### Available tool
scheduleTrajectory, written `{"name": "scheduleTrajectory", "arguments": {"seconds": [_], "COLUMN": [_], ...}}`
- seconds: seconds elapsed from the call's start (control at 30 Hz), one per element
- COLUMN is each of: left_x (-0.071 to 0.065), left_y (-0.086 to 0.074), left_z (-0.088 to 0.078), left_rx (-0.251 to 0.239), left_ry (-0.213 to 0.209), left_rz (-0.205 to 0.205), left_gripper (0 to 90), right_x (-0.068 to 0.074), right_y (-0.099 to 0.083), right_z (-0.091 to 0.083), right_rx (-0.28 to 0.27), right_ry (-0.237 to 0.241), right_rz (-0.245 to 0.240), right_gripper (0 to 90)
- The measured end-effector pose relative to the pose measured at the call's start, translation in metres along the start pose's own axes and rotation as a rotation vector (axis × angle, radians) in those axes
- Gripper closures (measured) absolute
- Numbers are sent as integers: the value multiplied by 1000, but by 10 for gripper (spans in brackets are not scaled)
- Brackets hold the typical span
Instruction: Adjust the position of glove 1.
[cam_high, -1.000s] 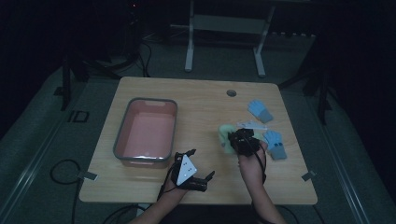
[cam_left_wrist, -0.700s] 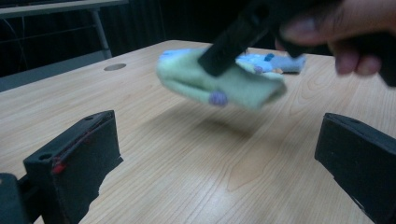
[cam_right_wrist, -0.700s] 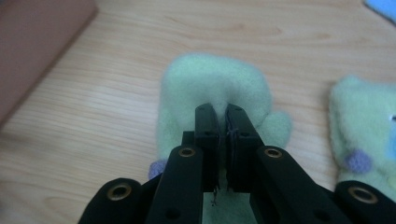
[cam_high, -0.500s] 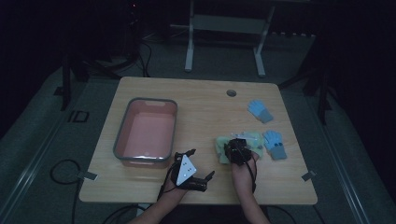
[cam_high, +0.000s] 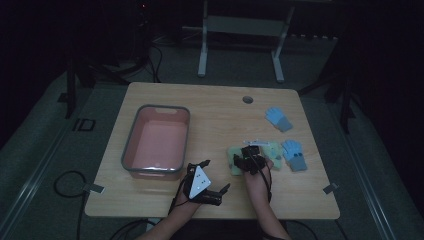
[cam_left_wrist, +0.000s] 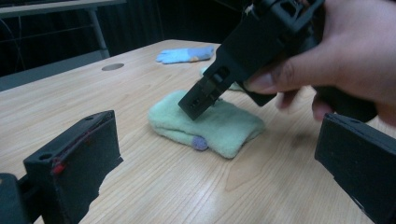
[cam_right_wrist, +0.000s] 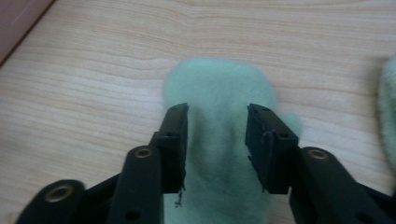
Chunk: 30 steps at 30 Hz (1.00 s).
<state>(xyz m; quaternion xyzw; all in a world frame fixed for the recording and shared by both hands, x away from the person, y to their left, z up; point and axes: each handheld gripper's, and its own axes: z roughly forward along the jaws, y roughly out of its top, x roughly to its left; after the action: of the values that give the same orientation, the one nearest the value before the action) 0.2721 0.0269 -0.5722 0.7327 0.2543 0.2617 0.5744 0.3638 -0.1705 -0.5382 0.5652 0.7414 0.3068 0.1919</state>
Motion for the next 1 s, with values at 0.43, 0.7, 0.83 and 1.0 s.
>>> {"name": "scheduleTrajectory", "arguments": {"seconds": [0.43, 0.7, 0.83, 1.0], "left_x": [0, 1, 1, 1], "left_y": [0, 0, 0, 0], "left_z": [0, 0, 0, 0], "left_rx": [1, 2, 2, 3], "left_ry": [-1, 0, -1, -1], "left_rz": [-1, -3, -7, -8], "left_gripper": [2, 2, 2, 2], "right_x": [-18, -40, -52, -74], "right_y": [15, 32, 39, 43], "right_z": [-27, -43, -51, -56], "right_rx": [-33, -86, -107, -96], "right_ry": [24, 21, 7, 7], "right_rz": [-91, -122, -173, -206], "right_gripper": [521, 535, 535, 539]}}
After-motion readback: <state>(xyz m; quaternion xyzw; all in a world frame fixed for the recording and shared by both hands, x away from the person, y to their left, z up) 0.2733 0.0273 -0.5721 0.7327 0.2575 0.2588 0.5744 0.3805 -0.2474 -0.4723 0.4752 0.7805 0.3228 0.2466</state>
